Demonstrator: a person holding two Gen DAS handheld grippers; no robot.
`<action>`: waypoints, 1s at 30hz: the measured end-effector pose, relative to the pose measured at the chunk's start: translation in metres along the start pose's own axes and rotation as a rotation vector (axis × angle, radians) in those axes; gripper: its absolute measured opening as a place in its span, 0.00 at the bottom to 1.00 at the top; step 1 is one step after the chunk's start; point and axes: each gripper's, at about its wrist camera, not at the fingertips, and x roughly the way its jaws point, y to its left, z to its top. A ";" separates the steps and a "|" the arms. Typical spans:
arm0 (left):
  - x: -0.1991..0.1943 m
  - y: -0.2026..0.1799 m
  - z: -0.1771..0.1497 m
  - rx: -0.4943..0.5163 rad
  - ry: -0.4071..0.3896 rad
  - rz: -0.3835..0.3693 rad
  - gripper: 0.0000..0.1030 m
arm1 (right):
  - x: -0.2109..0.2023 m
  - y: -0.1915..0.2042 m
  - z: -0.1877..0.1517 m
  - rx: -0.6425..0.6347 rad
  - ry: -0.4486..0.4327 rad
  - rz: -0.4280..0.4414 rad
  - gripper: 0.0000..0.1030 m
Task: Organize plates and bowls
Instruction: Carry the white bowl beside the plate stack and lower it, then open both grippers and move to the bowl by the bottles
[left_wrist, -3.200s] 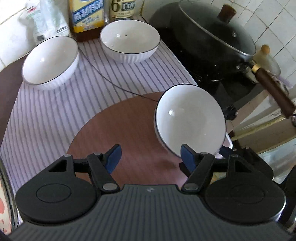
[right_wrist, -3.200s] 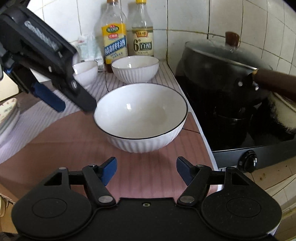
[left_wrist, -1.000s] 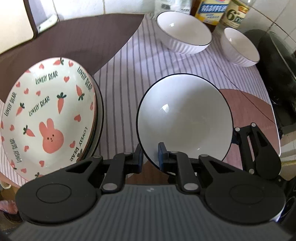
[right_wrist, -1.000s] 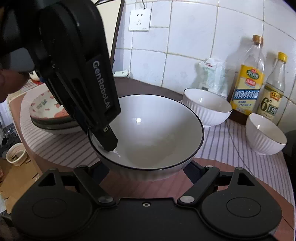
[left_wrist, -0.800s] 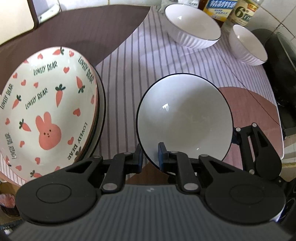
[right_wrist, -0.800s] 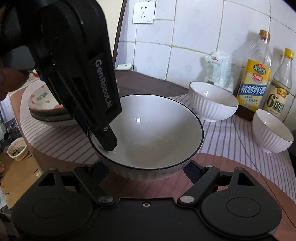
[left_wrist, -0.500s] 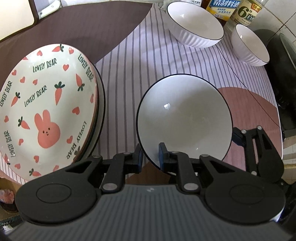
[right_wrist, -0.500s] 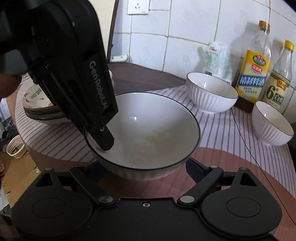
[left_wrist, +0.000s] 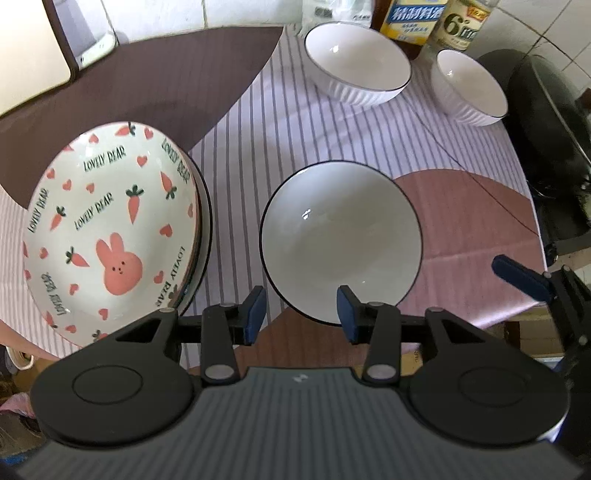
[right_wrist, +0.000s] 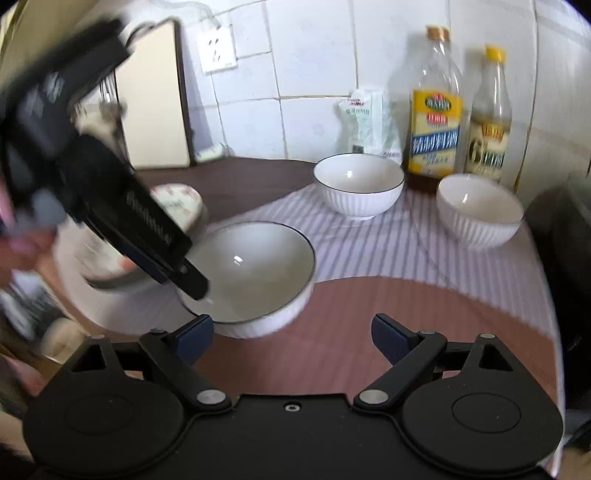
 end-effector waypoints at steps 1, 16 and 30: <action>-0.005 -0.002 0.001 0.015 -0.005 0.005 0.40 | -0.006 -0.006 0.003 0.042 -0.007 0.015 0.92; -0.044 0.000 0.043 0.154 -0.058 -0.067 0.47 | -0.034 -0.047 0.061 0.420 -0.014 -0.023 0.84; -0.015 0.043 0.127 0.078 -0.143 -0.196 0.50 | 0.050 -0.068 0.106 0.774 0.012 0.021 0.58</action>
